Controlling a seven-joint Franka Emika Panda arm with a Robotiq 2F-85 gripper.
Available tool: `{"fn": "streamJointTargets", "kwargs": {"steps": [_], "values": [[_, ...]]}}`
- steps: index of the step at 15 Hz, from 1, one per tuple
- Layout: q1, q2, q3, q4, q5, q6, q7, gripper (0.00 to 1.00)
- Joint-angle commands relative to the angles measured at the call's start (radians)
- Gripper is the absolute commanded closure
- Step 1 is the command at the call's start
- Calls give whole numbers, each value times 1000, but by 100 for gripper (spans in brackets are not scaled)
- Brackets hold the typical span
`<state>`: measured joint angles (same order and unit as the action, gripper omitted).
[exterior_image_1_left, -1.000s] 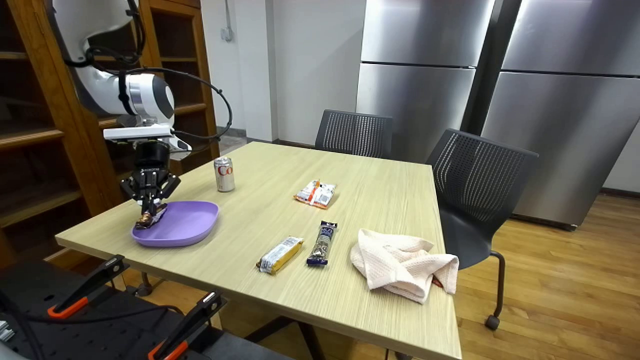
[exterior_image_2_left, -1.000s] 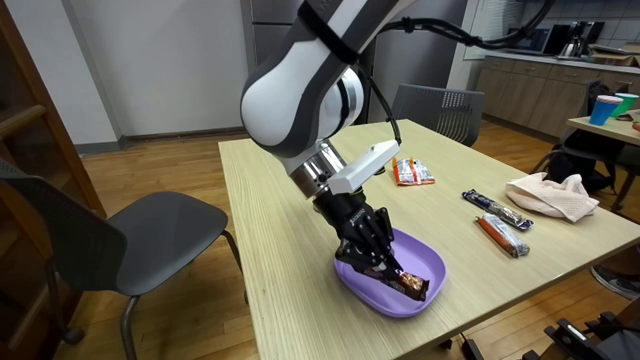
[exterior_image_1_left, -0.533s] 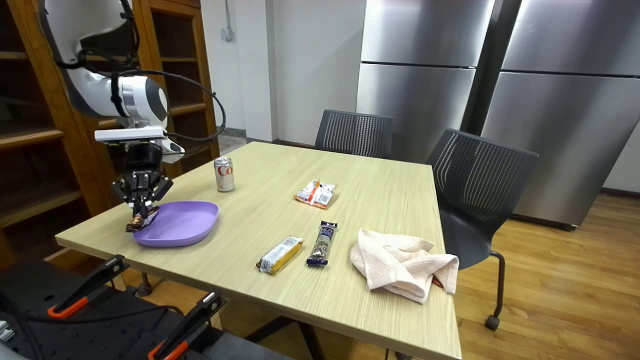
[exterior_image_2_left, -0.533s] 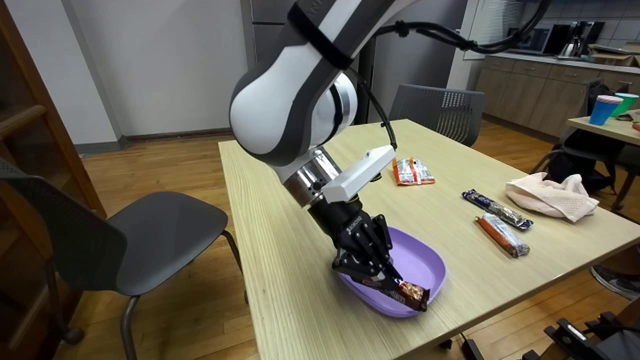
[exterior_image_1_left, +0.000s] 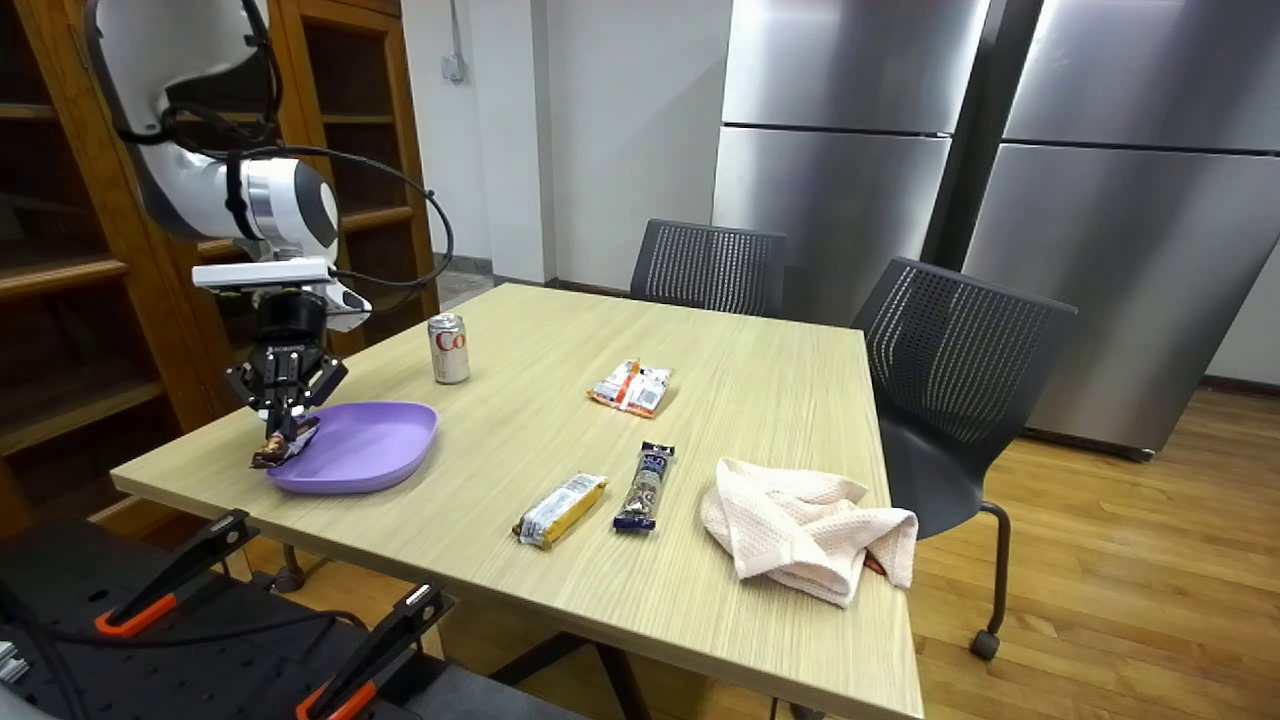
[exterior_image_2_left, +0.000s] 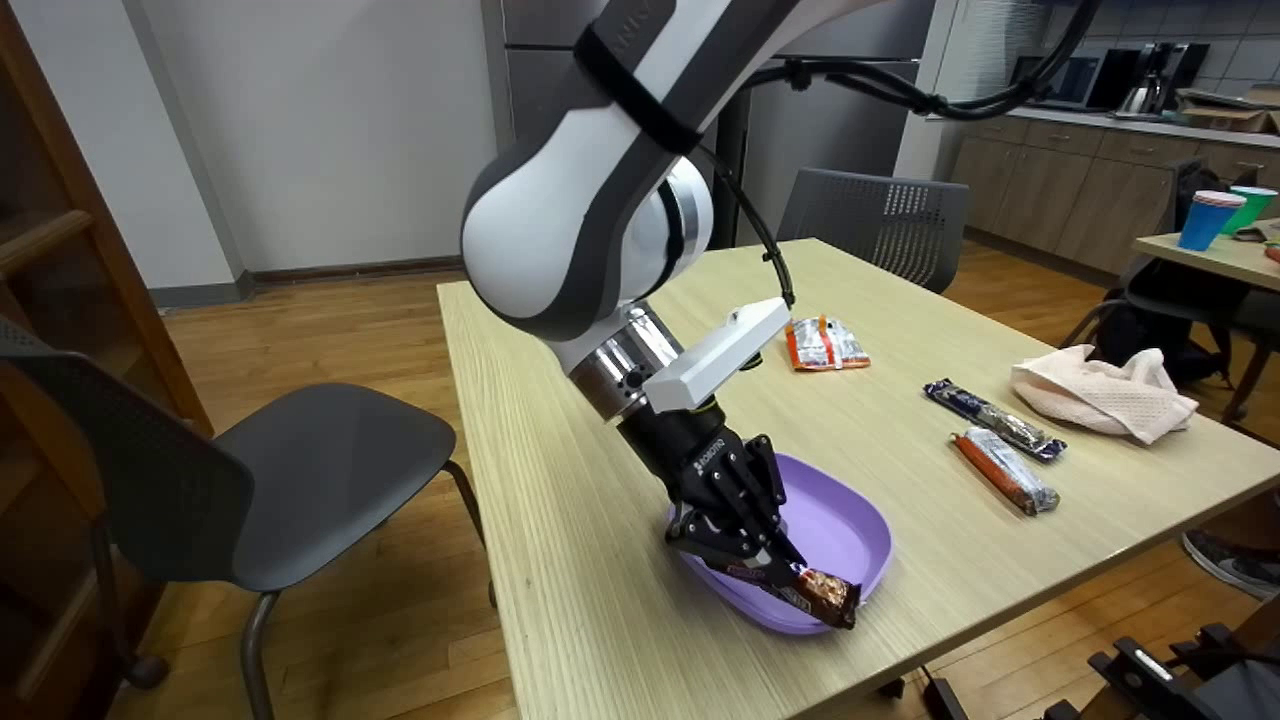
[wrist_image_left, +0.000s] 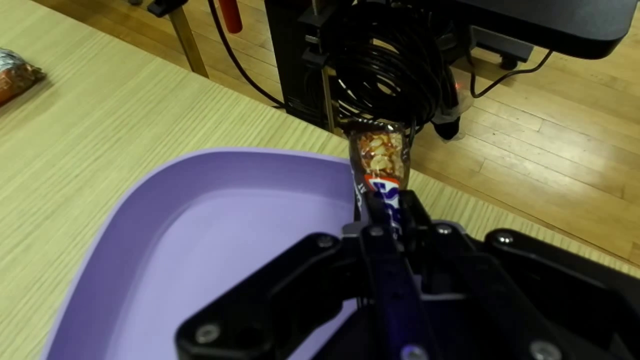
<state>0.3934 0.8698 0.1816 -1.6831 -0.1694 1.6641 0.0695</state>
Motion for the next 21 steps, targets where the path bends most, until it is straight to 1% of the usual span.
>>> {"fn": "streamJointTargets", "kwargs": {"steps": [1,2,3,10,11,12,17,21], "values": [[2,12,-2,41,10,-57,19,63],[2,12,-2,42,11,-60,20,61],[1,10,-3,42,12,-65,22,56],[1,-1,-4,38,13,-72,31,3],[-1,-6,-5,35,15,-69,33,0],[-3,-9,-6,34,15,-67,35,0],[-21,-34,-24,21,15,-53,49,0],[-49,-53,-42,14,23,-45,59,0]]}}
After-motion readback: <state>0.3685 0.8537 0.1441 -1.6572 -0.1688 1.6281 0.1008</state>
